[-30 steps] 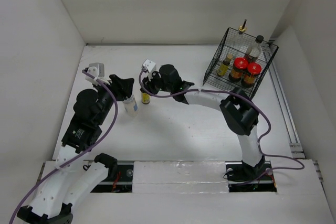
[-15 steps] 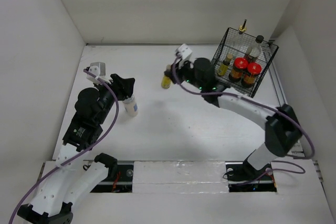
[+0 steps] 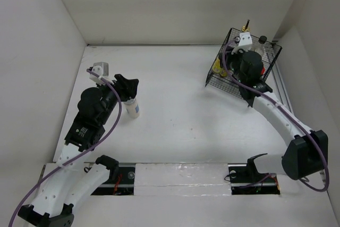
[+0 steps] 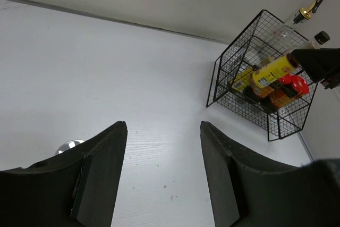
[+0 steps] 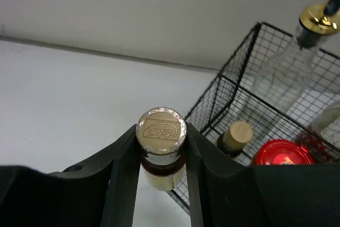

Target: Organize the condiment bottles

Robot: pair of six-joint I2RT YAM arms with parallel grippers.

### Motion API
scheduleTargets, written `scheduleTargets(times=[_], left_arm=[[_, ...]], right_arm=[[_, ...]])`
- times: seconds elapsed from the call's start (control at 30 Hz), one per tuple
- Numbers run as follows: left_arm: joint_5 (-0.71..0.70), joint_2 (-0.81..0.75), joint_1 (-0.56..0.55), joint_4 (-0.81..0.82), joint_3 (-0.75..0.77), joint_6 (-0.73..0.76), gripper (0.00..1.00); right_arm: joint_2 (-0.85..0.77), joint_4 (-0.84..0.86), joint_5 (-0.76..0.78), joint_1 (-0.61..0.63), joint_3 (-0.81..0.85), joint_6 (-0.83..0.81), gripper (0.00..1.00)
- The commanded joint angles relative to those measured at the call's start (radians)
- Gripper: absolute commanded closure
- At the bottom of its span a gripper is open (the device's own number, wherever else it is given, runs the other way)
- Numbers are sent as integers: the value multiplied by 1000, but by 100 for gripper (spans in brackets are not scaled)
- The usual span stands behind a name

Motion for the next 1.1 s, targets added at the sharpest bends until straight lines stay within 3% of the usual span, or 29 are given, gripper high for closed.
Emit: scheduleTargets(times=[0.0,0.47,0.57,0.6,0.73,0.83,1.07], left_arm=[[12,-2,3,35,-5,3,47],[12,-12,3,35,-5,3,47],[12,-12,3,35,-5,3,47],[12,-12,3,35,-5,3,47],[12,-12,3,35,-5,3,46],[12,-12,3,35,-5,3,46],[-16,-45,3,35,-5,3,44]], right_arm=[[-5,47,-22,-49,20,36,87],[198,67,32,-80,-9,85,89],[198,67,41,-80,-20,85,76],[198,67,50,-80,-20,85,61],[166,67,50,-80,-29,85,28],[126,48,50,-80,-29,85,18],[22,30,7,-13,-29,85,17]])
